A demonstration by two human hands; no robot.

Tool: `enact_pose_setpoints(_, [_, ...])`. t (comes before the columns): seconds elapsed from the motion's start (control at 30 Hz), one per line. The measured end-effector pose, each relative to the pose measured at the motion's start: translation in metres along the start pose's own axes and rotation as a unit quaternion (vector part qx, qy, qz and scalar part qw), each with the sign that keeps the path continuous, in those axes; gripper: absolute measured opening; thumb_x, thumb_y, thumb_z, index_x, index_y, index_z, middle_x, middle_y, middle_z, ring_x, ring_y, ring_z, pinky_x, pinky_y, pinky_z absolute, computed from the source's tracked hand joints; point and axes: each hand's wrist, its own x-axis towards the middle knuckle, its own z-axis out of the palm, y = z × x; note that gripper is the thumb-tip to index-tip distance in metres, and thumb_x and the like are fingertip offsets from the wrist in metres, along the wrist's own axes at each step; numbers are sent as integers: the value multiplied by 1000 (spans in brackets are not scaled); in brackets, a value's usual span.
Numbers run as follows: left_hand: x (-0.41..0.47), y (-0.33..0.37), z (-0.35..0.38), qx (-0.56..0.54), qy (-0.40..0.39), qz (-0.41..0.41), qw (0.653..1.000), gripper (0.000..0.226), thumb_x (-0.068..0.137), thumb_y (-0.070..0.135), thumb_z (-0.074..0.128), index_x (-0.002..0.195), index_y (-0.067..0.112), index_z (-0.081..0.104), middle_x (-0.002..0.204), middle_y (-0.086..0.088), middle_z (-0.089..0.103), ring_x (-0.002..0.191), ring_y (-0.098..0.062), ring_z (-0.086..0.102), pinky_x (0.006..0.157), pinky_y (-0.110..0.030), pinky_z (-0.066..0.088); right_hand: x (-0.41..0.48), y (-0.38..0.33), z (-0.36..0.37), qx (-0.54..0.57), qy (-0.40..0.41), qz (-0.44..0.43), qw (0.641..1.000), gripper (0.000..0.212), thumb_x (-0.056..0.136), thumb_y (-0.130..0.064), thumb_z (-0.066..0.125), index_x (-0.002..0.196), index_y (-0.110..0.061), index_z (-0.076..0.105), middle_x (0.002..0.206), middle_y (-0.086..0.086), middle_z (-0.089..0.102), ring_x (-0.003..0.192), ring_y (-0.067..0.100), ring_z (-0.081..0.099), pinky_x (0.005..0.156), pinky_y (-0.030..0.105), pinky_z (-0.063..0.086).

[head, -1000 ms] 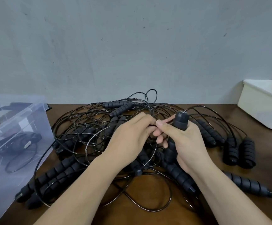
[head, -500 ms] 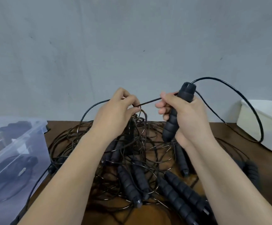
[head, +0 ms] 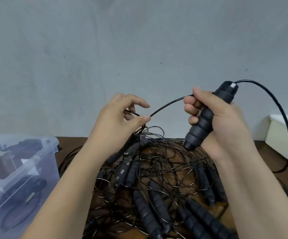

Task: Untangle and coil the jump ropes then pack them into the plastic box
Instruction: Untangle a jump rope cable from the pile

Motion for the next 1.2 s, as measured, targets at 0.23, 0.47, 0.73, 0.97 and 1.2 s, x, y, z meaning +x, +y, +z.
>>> enact_pose_setpoints(0.23, [-5, 3, 22, -149, -58, -12, 987, 17, 94, 12, 80, 104, 25, 76, 103, 2, 69, 95, -16, 71, 85, -52, 62, -6, 2, 5, -11, -21, 28, 999, 9, 97, -16, 74, 100, -9, 69, 87, 8, 78, 71, 13, 73, 51, 20, 48])
enact_pose_setpoints(0.47, [-10, 4, 42, -123, -99, -13, 987, 13, 93, 22, 80, 94, 26, 68, 99, 6, 65, 84, -6, 60, 79, -35, 48, -11, 1, 8, -47, -71, 39, 996, 12, 97, -15, 73, 88, -9, 69, 83, 12, 77, 65, 13, 69, 50, 22, 48])
enact_pose_setpoints(0.73, [-9, -1, 27, -135, -122, -50, 982, 35, 93, 13, 80, 112, 24, 53, 137, 13, 59, 122, -12, 68, 87, -40, 62, -9, -4, 5, -47, -59, 27, 997, 10, 97, -16, 74, 91, -10, 67, 85, 11, 78, 66, 13, 69, 49, 21, 47])
enact_pose_setpoints(0.97, [-9, 15, 8, -132, -71, -35, 988, 17, 88, 25, 84, 82, 14, 72, 93, 3, 62, 52, -20, 61, 51, -24, 44, -6, -2, 1, -74, -50, 24, 996, 11, 96, -16, 76, 94, -9, 67, 85, 12, 78, 67, 14, 70, 51, 22, 47])
enact_pose_setpoints(1.2, [-19, 24, 45, -242, -113, -68, 961, 33, 86, 8, 84, 105, 10, 57, 92, -8, 61, 88, -25, 65, 80, -42, 57, -10, 2, 9, -66, -82, 54, 993, 13, 96, -11, 74, 88, -6, 65, 83, 15, 75, 57, 13, 60, 46, 22, 45])
